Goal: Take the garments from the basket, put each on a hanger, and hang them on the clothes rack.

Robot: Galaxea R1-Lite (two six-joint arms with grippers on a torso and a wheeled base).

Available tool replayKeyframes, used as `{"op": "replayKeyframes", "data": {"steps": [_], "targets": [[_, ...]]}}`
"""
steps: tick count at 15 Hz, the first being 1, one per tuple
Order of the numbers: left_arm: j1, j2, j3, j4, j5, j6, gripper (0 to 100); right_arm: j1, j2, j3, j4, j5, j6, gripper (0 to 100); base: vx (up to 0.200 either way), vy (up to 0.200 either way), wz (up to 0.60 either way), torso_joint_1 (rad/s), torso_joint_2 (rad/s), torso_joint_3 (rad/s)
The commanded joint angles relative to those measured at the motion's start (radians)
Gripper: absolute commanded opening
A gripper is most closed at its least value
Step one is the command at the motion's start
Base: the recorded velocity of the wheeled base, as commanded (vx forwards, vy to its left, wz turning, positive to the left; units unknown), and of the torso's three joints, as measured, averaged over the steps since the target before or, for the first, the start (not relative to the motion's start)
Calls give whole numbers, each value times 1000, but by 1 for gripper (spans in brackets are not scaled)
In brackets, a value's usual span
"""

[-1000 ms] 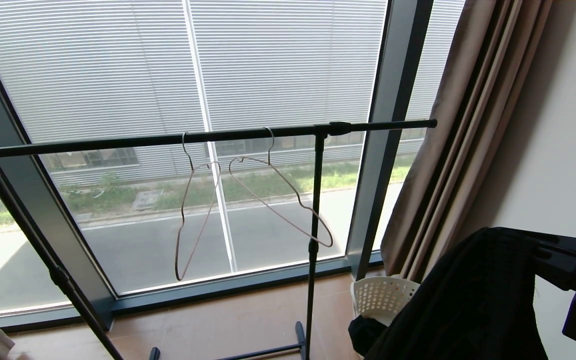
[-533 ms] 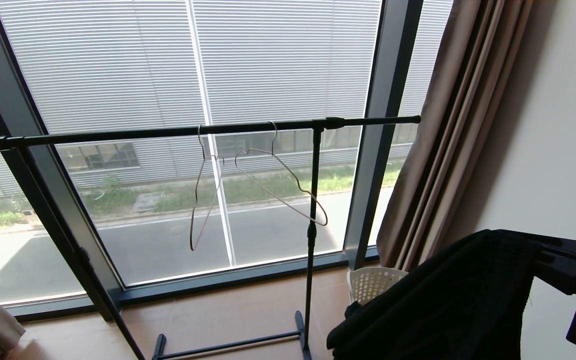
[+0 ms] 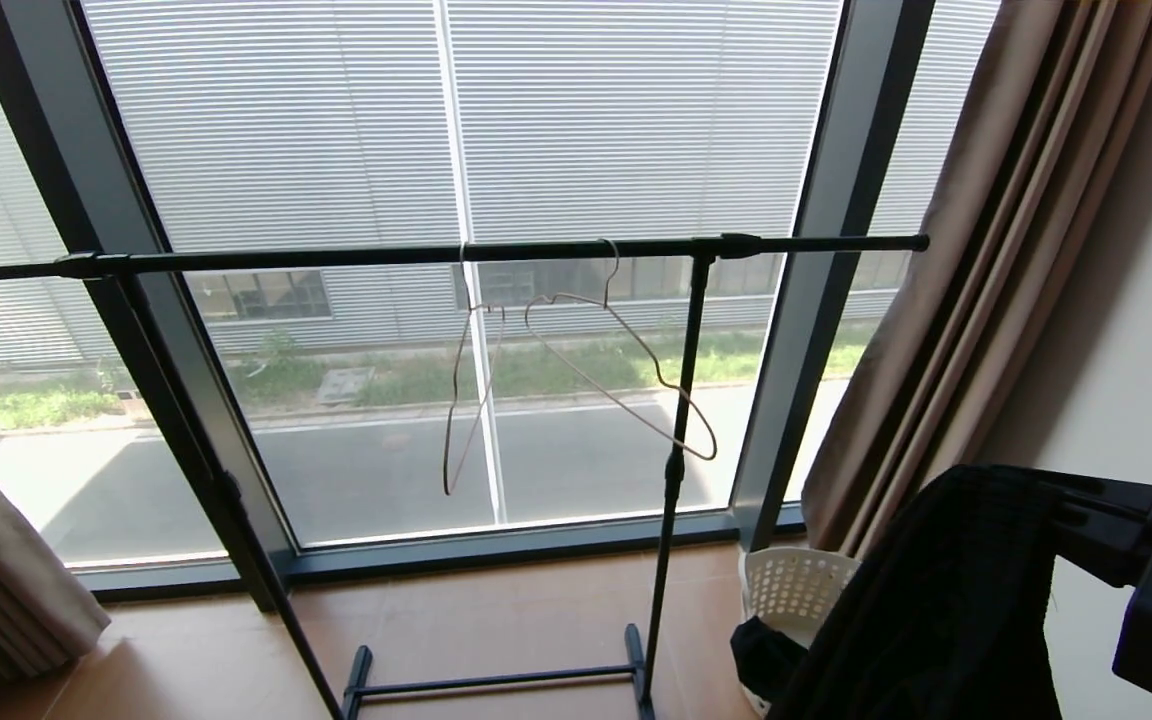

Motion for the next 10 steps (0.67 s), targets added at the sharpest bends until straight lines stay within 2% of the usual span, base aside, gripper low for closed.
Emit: {"op": "replayKeyframes", "data": {"steps": [1,6,8,9,10], "targets": [[0,0,0,0,-1,1,100,1,-2,-1,-1,0,-1,0,0,0,0,0,0,0],[0,2,-1,0,-4,1,100,1,6,-1,-1,-3,-1,0,0,0,0,0,0,0],[0,3,-1,3,-1,22,100,2,44,-7,-4,-13,0,0,0,0,0,0,0,0],[11,57,-3,3,-2,65,100,13,64,-10,-21,-28,3,0,0,0,0,0,0,0],[16,141,-3,3,-5,77,100,21,93,-10,-55,-31,9,0,0,0,0,0,0,0]]}}
